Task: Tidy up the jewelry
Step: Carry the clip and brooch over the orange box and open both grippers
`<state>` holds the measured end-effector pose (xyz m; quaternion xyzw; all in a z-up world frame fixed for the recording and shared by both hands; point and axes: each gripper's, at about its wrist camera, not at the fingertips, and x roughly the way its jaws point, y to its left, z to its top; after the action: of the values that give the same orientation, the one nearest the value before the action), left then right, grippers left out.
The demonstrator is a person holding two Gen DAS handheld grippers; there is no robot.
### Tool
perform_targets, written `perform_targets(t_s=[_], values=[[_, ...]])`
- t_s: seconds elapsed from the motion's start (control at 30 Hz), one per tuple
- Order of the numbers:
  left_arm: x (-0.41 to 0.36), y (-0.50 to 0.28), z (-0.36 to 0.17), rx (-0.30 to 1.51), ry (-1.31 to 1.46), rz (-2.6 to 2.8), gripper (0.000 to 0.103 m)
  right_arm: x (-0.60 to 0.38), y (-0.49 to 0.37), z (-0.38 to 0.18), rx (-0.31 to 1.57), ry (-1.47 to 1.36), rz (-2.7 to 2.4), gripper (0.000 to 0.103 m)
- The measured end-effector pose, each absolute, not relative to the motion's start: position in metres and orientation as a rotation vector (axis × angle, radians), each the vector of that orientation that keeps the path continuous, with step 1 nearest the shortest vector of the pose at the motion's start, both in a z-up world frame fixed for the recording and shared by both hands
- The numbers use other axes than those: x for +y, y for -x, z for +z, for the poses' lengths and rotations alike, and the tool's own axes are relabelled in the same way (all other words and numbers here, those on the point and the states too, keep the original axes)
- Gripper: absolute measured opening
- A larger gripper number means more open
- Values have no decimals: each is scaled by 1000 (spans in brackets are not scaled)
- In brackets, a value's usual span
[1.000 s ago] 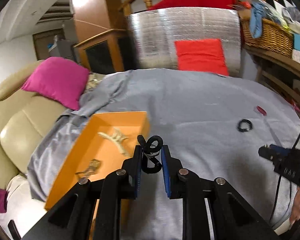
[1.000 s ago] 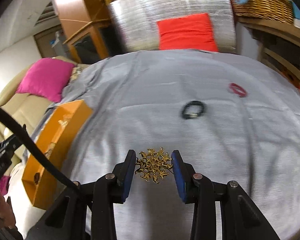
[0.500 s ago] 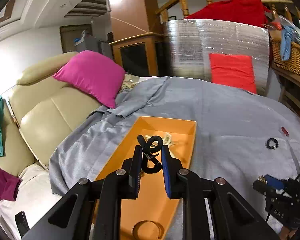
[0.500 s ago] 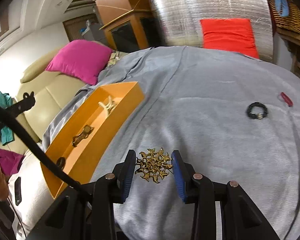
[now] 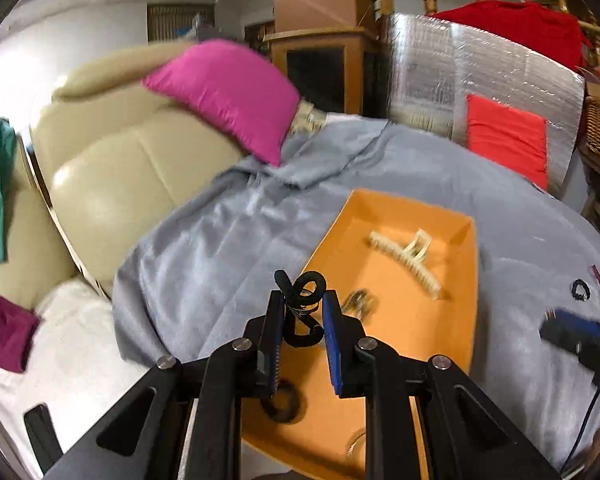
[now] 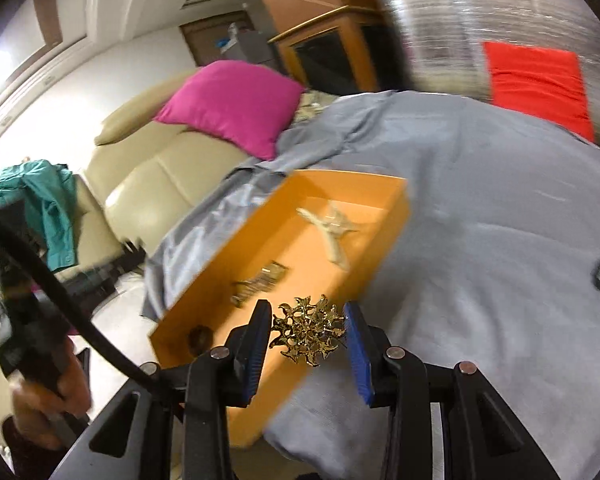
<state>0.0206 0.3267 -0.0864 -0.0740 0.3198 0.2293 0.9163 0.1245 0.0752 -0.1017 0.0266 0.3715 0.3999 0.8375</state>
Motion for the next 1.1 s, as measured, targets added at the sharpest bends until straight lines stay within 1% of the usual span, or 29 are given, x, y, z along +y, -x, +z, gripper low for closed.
perform_targets(t_s=[0.1,0.23,0.53,0.7,0.87,1.1], values=[[342,-18,-101,696,190,462,20,119,-130,-104,836,8,901,39],[349,-20,-116,735,212,419,20,165,-138,-121,905,100,919,39],[343,-56,-159,872,308,281,20,211,-196,-165,1158,45,903,39],[334,-75,-176,928,308,262,20,226,-211,-181,1206,76,858,39],[331,-88,-190,971,304,275,21,236,-217,-187,1220,116,809,40],[339,-96,-203,1002,354,280,21,238,-226,-191,1251,96,765,41]])
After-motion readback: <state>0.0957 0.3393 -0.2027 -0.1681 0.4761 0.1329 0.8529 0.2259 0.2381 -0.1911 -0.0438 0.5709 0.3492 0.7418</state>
